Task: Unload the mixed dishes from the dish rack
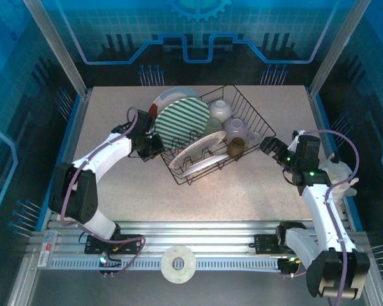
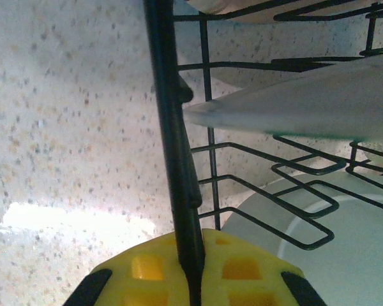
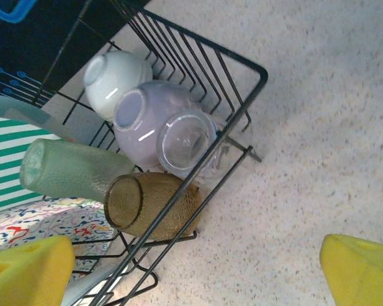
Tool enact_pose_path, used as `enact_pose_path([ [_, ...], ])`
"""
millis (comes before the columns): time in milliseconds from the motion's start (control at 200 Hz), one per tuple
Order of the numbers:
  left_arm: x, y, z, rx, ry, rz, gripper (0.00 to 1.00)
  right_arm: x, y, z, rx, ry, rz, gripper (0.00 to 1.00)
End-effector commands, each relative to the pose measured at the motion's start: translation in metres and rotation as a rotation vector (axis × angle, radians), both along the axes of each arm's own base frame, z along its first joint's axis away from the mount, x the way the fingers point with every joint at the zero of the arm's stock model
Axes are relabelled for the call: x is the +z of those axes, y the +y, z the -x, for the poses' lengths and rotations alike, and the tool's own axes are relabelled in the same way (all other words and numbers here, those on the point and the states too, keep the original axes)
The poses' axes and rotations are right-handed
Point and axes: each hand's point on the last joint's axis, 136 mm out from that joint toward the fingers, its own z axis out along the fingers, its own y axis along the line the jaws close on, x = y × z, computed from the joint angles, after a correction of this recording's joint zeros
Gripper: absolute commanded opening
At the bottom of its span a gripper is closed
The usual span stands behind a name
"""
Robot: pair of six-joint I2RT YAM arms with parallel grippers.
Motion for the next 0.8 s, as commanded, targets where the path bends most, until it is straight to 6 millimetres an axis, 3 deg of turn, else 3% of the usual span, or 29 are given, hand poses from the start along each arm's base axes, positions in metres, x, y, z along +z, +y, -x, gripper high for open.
enact_pose_path([
  [0,-0.009,-0.009,0.031,0.032,0.071,0.023,0.00,-0.006,0.013,-0.006,0.007,-0.002,-0.063,0.99],
  [260,-0.012,-0.022,0.055,0.050,0.063,0.031,0.00,-0.014,0.050,-0.041,0.088,0.011,-0.100,0.98],
  [515,-0.017,-0.032,0.051,0.016,0.047,0.043,0.00,-0.019,0.068,-0.085,0.134,0.013,-0.130,0.97],
  [685,-0.010,-0.037,0.039,-0.040,0.006,0.026,0.14,-0.022,0.078,-0.109,0.177,0.009,-0.146,0.97],
  [710,-0.011,-0.037,0.038,-0.046,0.007,0.022,0.16,-0.011,0.080,-0.118,0.185,-0.016,-0.154,0.97],
  [796,-0.010,-0.040,0.032,-0.065,-0.001,0.018,0.20,-0.012,0.084,-0.131,0.194,-0.022,-0.173,0.97],
])
